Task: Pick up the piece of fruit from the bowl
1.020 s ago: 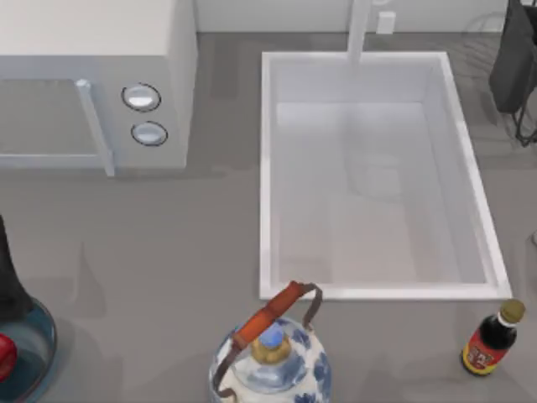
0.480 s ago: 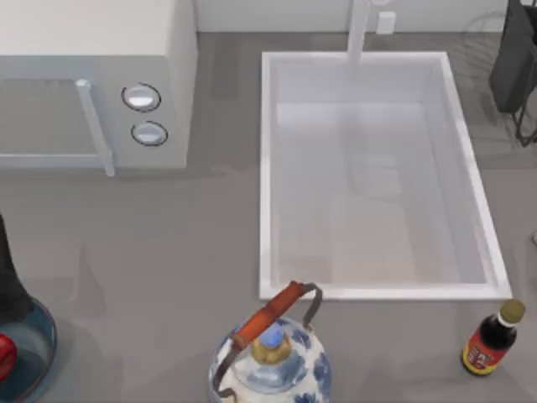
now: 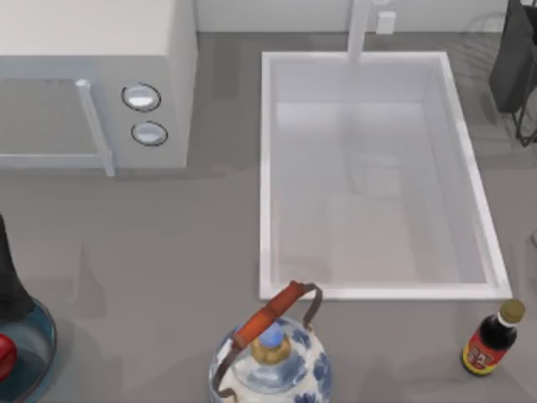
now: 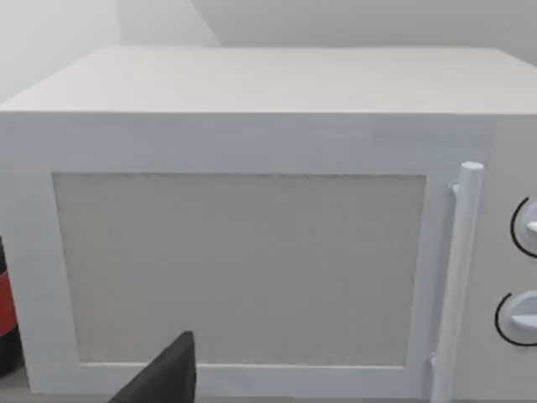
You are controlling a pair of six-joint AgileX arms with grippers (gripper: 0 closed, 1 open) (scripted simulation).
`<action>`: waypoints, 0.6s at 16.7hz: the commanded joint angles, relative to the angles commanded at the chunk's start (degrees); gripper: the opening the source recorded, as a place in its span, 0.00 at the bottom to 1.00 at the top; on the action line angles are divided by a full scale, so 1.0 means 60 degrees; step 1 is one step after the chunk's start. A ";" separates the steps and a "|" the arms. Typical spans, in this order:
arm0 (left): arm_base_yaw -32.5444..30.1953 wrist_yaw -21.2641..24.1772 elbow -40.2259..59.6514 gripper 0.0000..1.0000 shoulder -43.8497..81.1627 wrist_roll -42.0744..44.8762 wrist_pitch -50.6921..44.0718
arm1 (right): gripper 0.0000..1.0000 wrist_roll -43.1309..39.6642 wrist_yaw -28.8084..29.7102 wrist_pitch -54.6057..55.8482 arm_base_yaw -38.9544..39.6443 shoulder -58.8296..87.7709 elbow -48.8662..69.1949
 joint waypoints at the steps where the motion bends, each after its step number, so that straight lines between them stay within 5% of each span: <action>1: 0.0000 0.0000 0.0000 1.00 0.0000 0.0000 0.0000 | 1.00 0.0000 0.0000 0.0000 0.0000 0.0000 0.0000; 6: 0.0041 0.0000 0.0286 1.00 0.0333 0.0046 -0.0333 | 1.00 0.0000 0.0000 0.0000 0.0000 0.0000 0.0000; 10: 0.0235 0.0002 0.1651 1.00 0.2195 0.0266 -0.2156 | 1.00 0.0000 0.0000 0.0000 0.0000 0.0000 0.0000</action>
